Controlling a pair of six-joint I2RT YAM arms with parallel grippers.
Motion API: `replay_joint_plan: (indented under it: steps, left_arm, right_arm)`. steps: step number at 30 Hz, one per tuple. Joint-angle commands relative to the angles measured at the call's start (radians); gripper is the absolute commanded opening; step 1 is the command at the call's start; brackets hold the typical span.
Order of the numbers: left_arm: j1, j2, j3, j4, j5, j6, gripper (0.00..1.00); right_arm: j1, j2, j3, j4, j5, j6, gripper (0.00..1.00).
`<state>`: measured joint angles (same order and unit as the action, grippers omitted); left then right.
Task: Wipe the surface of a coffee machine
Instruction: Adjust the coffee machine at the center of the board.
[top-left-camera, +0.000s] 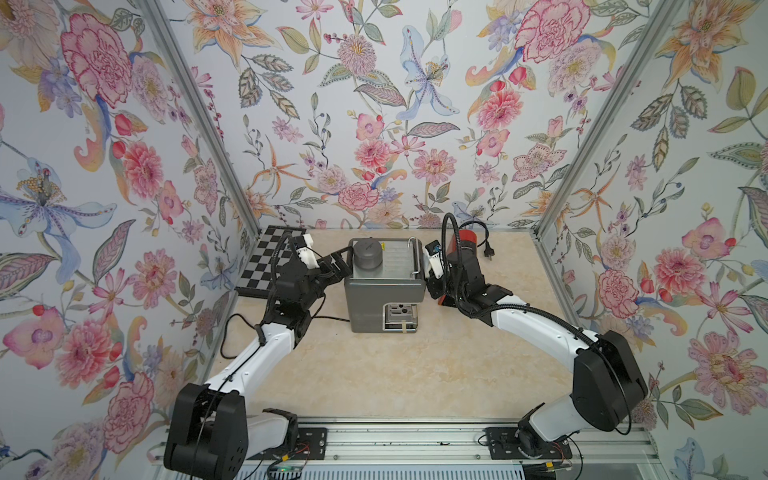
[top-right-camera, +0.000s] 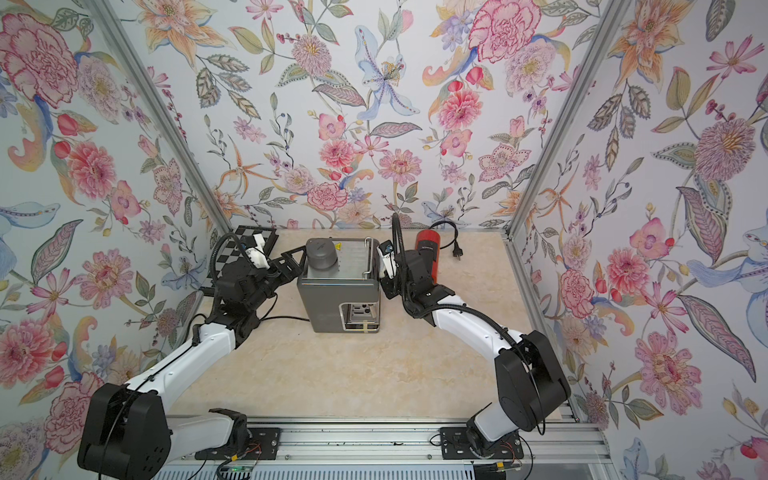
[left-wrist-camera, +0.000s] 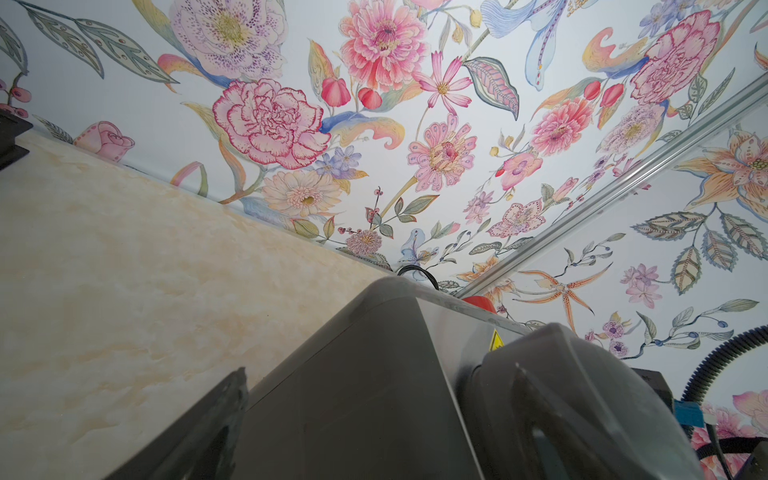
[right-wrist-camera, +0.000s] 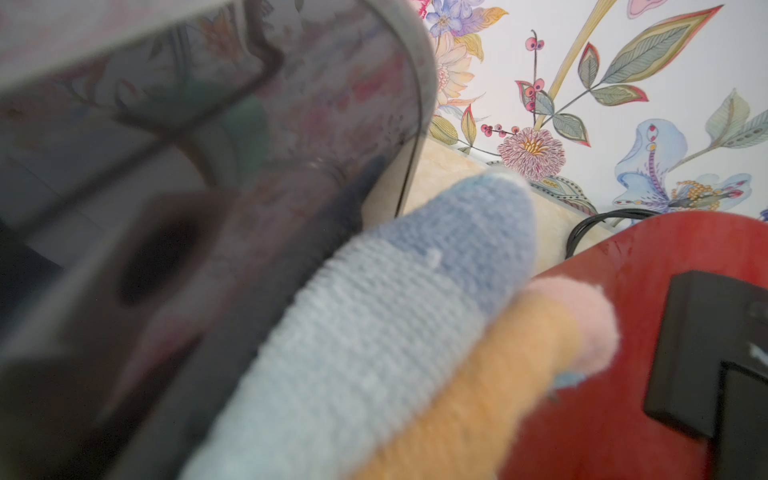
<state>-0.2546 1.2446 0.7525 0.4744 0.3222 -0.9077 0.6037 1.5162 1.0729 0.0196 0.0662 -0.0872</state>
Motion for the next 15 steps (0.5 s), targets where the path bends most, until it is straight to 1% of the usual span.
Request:
replay_joint_plan:
  steps: [1, 3, 6, 9, 11, 13, 15]
  left_arm:
    - [-0.12, -0.016, -0.013, -0.045, 0.233, 0.064, 0.99]
    - [-0.106, -0.023, -0.015, -0.046, 0.232, 0.062, 0.99]
    - [-0.08, -0.036, -0.016, -0.055, 0.227, 0.061, 0.99]
    - [-0.056, -0.039, -0.009, -0.062, 0.234, 0.069, 0.99]
    - [-0.04, -0.036, 0.0, -0.067, 0.242, 0.072, 0.99]
    - [-0.027, -0.033, 0.007, -0.073, 0.247, 0.077, 0.99]
    - [-0.017, -0.03, 0.011, -0.076, 0.249, 0.081, 0.99]
  right_arm:
    - [0.066, -0.106, -0.001, 0.101, -0.099, -0.05, 0.0]
    - [0.065, -0.161, 0.001, 0.072, -0.04, -0.058, 0.0]
    - [0.061, -0.224, 0.032, -0.026, 0.048, -0.091, 0.0]
    - [0.051, -0.266, 0.04, -0.086, 0.053, -0.109, 0.0]
    - [0.021, -0.29, 0.038, -0.118, 0.049, -0.11, 0.0]
    - [0.026, -0.316, 0.041, -0.154, 0.059, -0.104, 0.0]
    - [0.054, -0.363, 0.028, -0.165, 0.08, -0.098, 0.0]
